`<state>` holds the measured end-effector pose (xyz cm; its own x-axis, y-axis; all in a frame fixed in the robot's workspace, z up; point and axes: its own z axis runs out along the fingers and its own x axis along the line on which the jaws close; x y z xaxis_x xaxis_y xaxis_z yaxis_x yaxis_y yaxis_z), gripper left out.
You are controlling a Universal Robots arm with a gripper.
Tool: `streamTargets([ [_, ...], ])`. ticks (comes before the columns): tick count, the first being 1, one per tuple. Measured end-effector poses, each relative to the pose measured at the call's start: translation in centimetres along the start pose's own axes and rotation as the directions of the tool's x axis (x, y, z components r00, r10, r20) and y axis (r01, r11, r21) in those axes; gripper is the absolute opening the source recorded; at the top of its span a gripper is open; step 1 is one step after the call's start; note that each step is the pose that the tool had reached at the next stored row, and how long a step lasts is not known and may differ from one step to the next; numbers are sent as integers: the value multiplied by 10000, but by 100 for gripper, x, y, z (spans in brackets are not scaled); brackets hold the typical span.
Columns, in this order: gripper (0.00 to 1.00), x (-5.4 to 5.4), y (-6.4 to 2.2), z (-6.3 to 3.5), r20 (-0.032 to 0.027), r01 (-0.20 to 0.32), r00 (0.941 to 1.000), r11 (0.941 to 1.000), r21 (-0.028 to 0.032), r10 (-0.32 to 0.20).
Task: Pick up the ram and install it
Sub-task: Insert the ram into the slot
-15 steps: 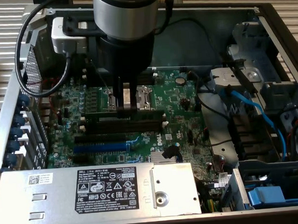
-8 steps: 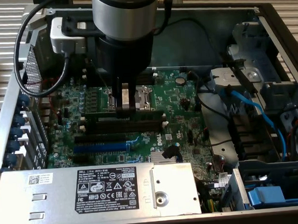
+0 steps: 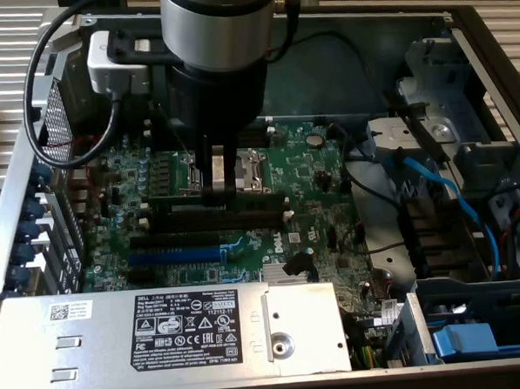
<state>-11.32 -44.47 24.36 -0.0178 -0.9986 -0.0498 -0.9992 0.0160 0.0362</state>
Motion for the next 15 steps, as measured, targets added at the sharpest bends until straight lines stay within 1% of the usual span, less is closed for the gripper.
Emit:
streamTargets([
  [1,12,-2,0,2,-3,-4,10000,10000,3,4],
  [3,12,-11,1,2,-29,-7,10000,10000,16,7],
  [4,12,-15,1,2,-48,-6,10000,10000,35,6],
  [6,12,-18,2,3,-91,-4,10000,10000,85,4],
  [7,12,-23,5,2,-112,-2,9999,9999,124,4],
  [8,12,-29,8,3,-129,-1,9999,9999,155,3],
  [9,12,-32,10,3,-138,-1,9999,9998,174,3],
  [11,12,-33,16,4,-143,0,9999,9998,186,3],
  [15,12,-34,37,8,-144,0,9999,9998,188,2],
])
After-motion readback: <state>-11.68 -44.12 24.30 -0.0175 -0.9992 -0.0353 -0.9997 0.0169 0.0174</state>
